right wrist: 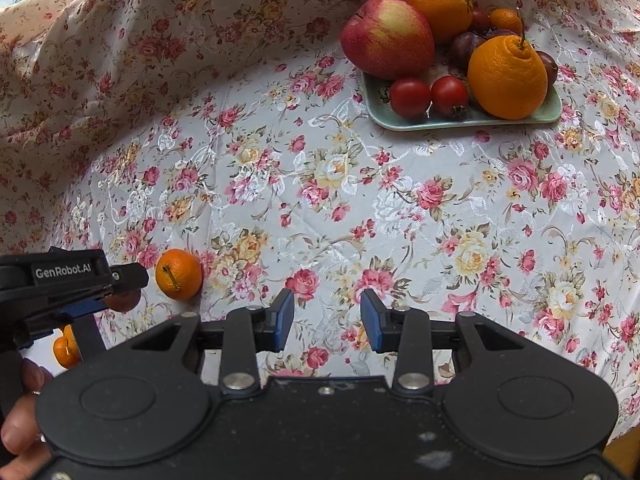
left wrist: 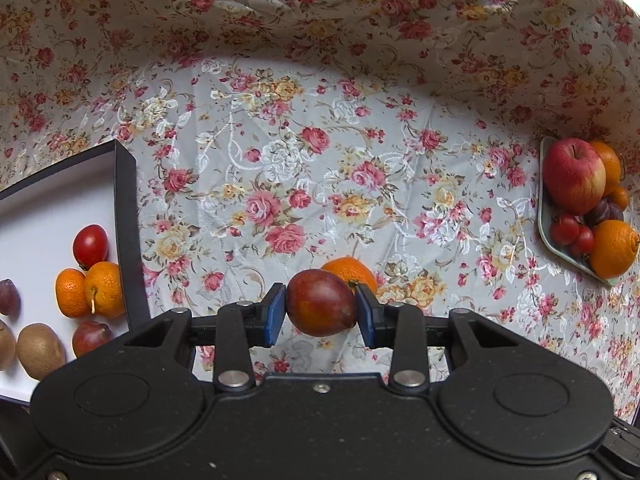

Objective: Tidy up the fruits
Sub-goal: 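Lift the plum with the left tool while the right tool approaches the last mandarin, then close the right tool on the mandarin while the left tool holds the plum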

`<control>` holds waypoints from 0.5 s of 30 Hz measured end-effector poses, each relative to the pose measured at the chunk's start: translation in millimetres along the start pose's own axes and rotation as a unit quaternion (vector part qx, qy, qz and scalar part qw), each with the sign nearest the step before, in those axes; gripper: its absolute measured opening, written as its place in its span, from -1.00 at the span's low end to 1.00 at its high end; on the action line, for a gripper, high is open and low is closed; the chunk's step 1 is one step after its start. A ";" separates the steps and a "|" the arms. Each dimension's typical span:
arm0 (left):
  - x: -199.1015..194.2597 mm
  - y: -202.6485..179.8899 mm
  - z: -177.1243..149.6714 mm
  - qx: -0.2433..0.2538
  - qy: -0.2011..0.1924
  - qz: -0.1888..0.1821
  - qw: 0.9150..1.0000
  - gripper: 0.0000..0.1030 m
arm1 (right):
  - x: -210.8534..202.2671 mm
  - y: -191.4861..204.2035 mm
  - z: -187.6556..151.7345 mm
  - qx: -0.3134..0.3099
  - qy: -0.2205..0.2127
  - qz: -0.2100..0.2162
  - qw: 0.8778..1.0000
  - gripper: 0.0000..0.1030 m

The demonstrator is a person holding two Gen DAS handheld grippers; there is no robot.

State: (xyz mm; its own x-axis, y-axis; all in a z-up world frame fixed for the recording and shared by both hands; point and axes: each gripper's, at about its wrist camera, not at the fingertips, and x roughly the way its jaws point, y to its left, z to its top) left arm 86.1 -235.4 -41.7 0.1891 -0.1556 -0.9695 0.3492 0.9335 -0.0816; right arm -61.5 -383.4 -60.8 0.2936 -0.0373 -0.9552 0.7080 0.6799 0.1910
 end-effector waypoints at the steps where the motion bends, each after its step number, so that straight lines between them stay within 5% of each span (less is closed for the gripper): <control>1: -0.4 4.1 1.9 -0.006 -0.002 0.001 1.000 -0.11 | 1.4 4.2 0.6 -0.002 0.001 0.002 1.000 -0.23; 15: 1.3 41.2 13.5 -0.028 0.005 0.004 1.000 -0.11 | 24.0 74.0 8.8 -0.031 0.003 0.033 0.999 -0.23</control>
State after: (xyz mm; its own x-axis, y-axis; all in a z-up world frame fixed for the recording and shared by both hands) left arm 113.2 -201.5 -43.2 0.1828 -0.1462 -0.9722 0.2953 0.9514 -0.0875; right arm 3.6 -340.4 -67.6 0.3332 0.0134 -0.9428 0.6459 0.7252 0.2386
